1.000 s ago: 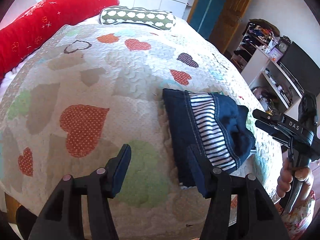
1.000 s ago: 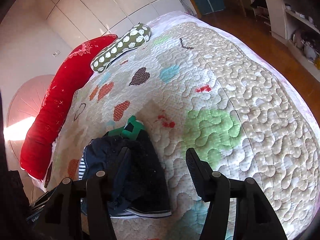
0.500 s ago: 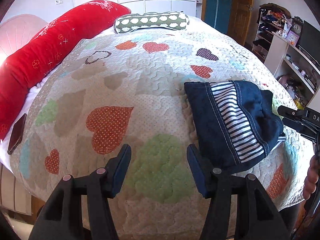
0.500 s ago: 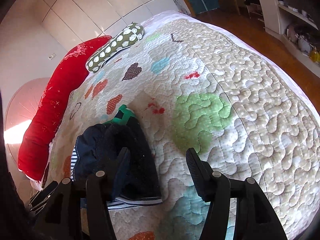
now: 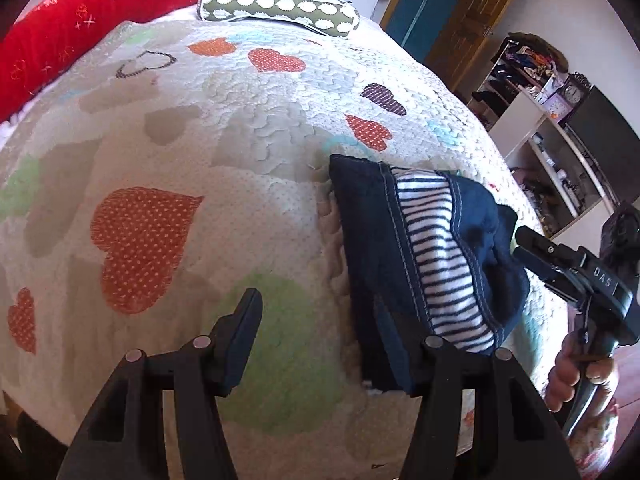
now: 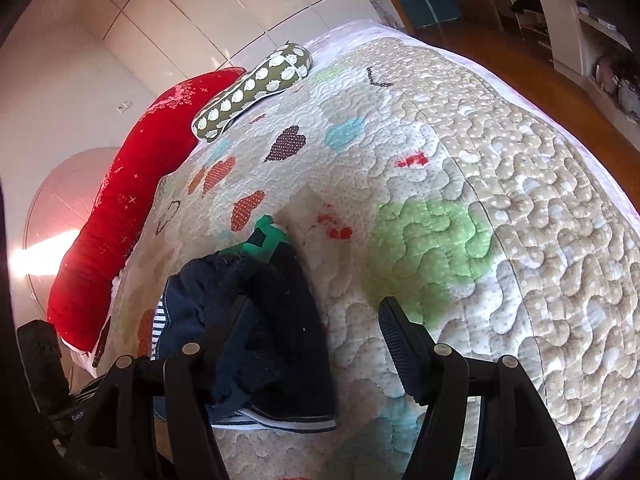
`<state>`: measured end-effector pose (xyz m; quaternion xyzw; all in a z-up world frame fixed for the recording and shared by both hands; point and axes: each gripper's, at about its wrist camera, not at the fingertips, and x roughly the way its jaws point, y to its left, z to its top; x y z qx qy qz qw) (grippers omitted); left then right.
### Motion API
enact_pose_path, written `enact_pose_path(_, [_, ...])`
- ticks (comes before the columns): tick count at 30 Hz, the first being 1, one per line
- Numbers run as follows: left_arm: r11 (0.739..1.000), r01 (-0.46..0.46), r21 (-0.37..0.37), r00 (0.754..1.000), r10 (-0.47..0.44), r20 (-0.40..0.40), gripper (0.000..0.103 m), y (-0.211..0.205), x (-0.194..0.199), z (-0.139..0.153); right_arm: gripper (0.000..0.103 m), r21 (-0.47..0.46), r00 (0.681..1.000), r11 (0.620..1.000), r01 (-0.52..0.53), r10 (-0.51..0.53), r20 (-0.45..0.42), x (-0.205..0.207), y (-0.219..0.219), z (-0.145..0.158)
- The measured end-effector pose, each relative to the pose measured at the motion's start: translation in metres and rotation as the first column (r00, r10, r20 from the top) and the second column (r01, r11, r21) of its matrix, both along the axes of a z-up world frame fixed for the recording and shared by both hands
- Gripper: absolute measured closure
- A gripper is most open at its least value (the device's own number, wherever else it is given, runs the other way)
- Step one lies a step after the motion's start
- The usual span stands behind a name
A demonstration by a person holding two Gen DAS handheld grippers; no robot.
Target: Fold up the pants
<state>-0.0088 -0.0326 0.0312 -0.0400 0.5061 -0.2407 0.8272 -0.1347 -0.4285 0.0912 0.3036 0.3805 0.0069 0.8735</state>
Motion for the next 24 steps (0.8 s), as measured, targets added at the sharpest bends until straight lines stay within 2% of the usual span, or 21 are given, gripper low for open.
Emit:
enact_pose_path(4, [0.992,0.078,-0.100,0.992,-0.087,-0.091,0.044,-0.021,0.020,-0.016,0.031,0.066,0.999,0.997,-0.033,0.033,-0.006,0.020,-0.002,-0.009])
enact_pose_path(6, [0.987,0.095,-0.132,0.990,-0.108,-0.094,0.039,-0.029,0.023,-0.019,0.031,0.105,0.998,0.993,-0.059,0.060,-0.004,0.028,0.000,-0.015])
enact_pose_path(8, [0.979,0.117,-0.167,0.985,-0.136,-0.105,0.039,-0.035,0.023,-0.017,0.034,0.131,0.996,0.988,-0.085,0.085,0.007,0.032,0.005,-0.018])
enact_pose_path(9, [0.972,0.135,-0.191,0.981,-0.158,-0.112,0.045,-0.037,0.021,-0.016,0.041,0.161,0.994,0.981,-0.107,0.106,0.016,0.034,0.009,-0.020])
enact_pose_path(10, [0.966,0.154,-0.208,0.977,-0.181,-0.117,0.063,-0.039,0.020,-0.015,0.059,0.198,0.991,0.971,-0.137,0.135,0.022,0.035,0.013,-0.021])
enact_pose_path(11, [0.962,0.166,-0.215,0.973,-0.196,-0.125,0.070,-0.041,0.019,-0.015,0.064,0.198,0.989,0.969,-0.146,0.145,0.020,0.035,0.018,-0.019])
enact_pose_path(12, [0.964,0.165,-0.210,0.973,-0.194,-0.125,0.072,-0.041,0.018,-0.014,0.067,0.176,0.989,0.973,-0.150,0.149,0.021,0.035,0.022,-0.016])
enact_pose_path(13, [0.964,0.162,-0.210,0.974,-0.191,-0.125,0.079,-0.041,0.020,-0.012,0.075,0.164,0.987,0.973,-0.160,0.158,0.025,0.036,0.026,-0.011])
enact_pose_path(16, [0.968,0.142,-0.207,0.979,-0.168,-0.117,0.084,-0.037,0.026,-0.003,0.081,0.178,0.984,0.968,-0.175,0.166,0.066,0.037,0.032,0.006])
enact_pose_path(21, [0.981,0.108,-0.163,0.992,-0.116,-0.043,0.085,-0.030,0.056,0.031,0.083,0.140,0.970,0.967,-0.215,0.194,0.145,0.060,0.052,0.045])
enact_pose_path(24, [0.994,0.064,-0.090,0.998,-0.065,-0.009,0.085,-0.027,0.081,0.042,0.083,0.110,0.971,0.973,-0.204,0.186,0.151,0.080,0.059,0.053])
